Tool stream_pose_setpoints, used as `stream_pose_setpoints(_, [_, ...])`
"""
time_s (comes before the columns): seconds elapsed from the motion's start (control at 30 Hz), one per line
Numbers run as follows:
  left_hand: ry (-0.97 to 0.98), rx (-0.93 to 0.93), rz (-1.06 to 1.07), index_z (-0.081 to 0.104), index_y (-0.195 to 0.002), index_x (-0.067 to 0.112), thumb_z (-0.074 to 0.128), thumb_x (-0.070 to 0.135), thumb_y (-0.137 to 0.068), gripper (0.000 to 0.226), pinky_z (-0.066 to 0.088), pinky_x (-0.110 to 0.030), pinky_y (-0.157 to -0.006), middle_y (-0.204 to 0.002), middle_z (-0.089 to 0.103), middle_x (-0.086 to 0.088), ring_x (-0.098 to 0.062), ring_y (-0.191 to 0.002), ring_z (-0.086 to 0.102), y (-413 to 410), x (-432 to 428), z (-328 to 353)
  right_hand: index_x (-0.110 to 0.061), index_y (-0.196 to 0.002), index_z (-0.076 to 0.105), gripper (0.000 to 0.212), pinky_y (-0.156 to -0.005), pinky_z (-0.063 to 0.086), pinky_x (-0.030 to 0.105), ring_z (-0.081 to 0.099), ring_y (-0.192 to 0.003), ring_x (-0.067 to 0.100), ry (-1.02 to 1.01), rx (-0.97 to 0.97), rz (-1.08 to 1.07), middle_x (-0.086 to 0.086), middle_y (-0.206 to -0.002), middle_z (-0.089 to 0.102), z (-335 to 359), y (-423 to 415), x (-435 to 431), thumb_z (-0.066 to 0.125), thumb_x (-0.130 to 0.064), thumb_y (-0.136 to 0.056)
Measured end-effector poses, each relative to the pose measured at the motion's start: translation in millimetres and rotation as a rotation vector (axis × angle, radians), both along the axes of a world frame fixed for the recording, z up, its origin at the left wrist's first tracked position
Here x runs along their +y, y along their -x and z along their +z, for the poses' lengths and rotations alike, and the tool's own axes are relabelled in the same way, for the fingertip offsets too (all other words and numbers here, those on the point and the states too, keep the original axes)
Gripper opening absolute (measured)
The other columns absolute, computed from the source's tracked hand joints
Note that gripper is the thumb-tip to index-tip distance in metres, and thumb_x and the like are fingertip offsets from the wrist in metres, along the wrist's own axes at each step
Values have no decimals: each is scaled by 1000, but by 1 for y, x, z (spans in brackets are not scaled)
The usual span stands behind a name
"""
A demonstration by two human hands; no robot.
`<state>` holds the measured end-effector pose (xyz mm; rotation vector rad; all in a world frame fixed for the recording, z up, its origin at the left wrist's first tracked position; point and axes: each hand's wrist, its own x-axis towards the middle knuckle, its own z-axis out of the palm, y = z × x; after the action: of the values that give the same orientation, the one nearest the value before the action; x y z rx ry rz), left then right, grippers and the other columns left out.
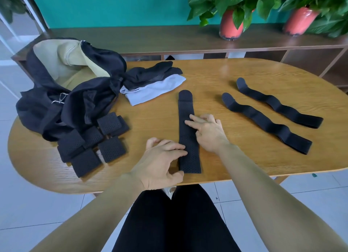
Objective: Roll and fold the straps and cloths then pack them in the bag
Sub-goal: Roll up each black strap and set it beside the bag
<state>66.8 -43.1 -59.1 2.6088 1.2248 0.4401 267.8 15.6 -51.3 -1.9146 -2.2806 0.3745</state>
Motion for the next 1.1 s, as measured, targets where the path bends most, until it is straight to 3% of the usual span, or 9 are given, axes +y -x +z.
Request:
stream_pose_setpoints(0.13, [24, 38, 15, 48, -136, 34, 48, 59, -68, 72, 0, -24, -107, -141, 42, 23, 5, -130, 30, 0, -4, 3, -35, -144, 36, 61, -108, 14, 30, 16, -137, 12, -20, 56, -8, -13, -155, 24, 1, 1, -1, 35, -2, -93])
stream_pose_setpoints(0.33, [102, -44, 110, 39, -139, 36, 60, 44, -83, 61, 3, -24, -105, -134, 48, 23, 4, -129, 32, -2, -5, 3, -34, -139, 44, 71, -103, 15, 22, 25, -129, 12, -151, 419, -141, -6, -139, 37, 8, -7, -40, 39, 12, -84])
stream_pose_setpoints(0.5, [115, -171, 213, 32, -143, 33, 57, 42, -90, 59, 6, -25, -100, -130, 54, 24, 3, -128, 35, -9, -9, -3, -36, -132, 50, 74, -109, 27, 34, 35, -122, 3, -84, 678, -128, -31, -105, 59, -7, -10, -82, 44, 11, -75])
stream_pose_setpoints(0.63, [121, -260, 331, 31, -144, 31, 53, 44, -93, 58, 8, -26, -95, -120, 62, 21, 2, -126, 40, -17, -9, -5, -32, -137, 46, 69, -104, 16, 17, 35, -124, 3, -15, 719, -153, -32, -99, 58, -7, -5, -91, 55, 2, -77])
stream_pose_setpoints(0.73, [114, -289, 406, 32, -145, 28, 53, 43, -94, 57, 10, -31, -100, -115, 66, 17, -1, -124, 45, -22, -9, -5, -32, -137, 46, 57, -109, 27, 29, 43, -113, -1, -10, 801, -267, -19, -100, 63, -5, -4, -84, 64, -16, -84])
stream_pose_setpoints(0.8, [94, -306, 447, 33, -145, 26, 54, 41, -93, 57, 11, -31, -100, -113, 67, 18, -1, -123, 46, -26, -9, -6, -28, -136, 48, 52, -107, 29, 30, 42, -103, -6, -56, 772, -313, -14, -97, 68, -7, 0, -79, 65, -25, -87])
stream_pose_setpoints(0.9, [61, -303, 484, 33, -144, 27, 57, 39, -92, 58, 9, -27, -96, -110, 67, 20, 0, -120, 46, -29, -9, -8, -24, -134, 51, 50, -106, 31, 36, 40, -109, 3, -130, 694, -370, -20, -83, 67, -10, 7, -73, 66, -30, -87])
stream_pose_setpoints(1.1, [-9, -252, 474, 45, -138, 36, 60, 34, -91, 49, 8, -24, -88, -109, 61, 17, -4, -111, 50, -31, -8, -10, -23, -121, 63, 38, -99, 39, 40, 48, -110, 11, -219, 644, -436, -12, -87, 70, -15, 13, -69, 70, -28, -84])
